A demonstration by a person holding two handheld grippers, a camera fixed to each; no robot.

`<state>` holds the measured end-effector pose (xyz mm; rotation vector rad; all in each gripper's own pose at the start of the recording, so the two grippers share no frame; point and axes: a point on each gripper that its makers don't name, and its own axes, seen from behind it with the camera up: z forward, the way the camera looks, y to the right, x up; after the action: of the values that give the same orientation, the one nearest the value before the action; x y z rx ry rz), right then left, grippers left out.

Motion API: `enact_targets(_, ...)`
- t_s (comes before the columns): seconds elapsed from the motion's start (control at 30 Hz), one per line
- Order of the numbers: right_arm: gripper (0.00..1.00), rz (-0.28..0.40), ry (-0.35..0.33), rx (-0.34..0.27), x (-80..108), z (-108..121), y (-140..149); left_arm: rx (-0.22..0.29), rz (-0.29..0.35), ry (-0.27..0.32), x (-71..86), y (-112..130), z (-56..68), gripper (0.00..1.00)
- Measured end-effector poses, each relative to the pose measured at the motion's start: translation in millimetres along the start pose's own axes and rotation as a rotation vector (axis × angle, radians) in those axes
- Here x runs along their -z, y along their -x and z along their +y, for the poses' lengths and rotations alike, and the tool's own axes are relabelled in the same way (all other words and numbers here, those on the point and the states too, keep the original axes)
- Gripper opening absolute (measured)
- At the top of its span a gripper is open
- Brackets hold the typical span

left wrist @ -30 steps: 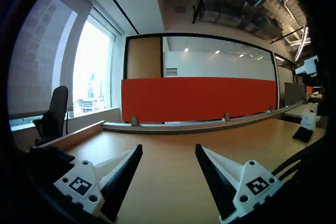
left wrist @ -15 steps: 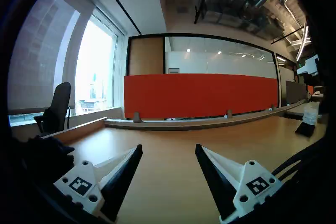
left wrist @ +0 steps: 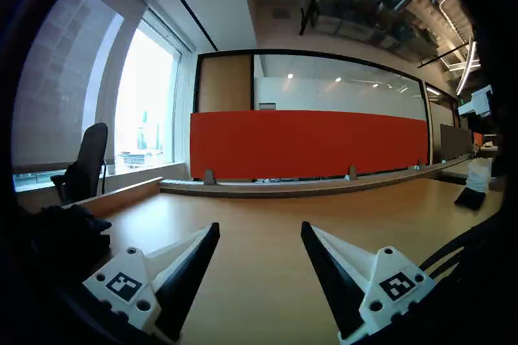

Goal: Fold towel

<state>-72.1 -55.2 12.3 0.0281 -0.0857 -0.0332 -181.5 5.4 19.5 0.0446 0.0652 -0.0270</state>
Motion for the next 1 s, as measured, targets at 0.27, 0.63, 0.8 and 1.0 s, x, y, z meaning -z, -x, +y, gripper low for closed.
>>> enact_targets(0.27, 1.00, -0.006, -0.002, 0.007, -0.1, -1.0, 0.7, 0.000, -0.009, 0.000, -1.7, 3.0, -1.0, 0.93)
enact_targets(0.63, 1.00, -0.011, 0.005, 0.002, 1.0, 4.8, 4.5, 0.000, -0.010, -0.002, -1.6, 2.8, -2.8, 0.93)
enact_targets(0.8, 1.00, -0.012, 0.005, 0.001, 1.1, 7.0, 4.8, 0.000, -0.010, 0.000, -1.7, 2.8, -3.1, 0.93)
enact_targets(1.0, 1.00, -0.013, 0.004, -0.002, -1.0, 8.4, 9.2, 0.000, -0.010, 0.000, -2.9, 3.4, -3.9, 0.93)
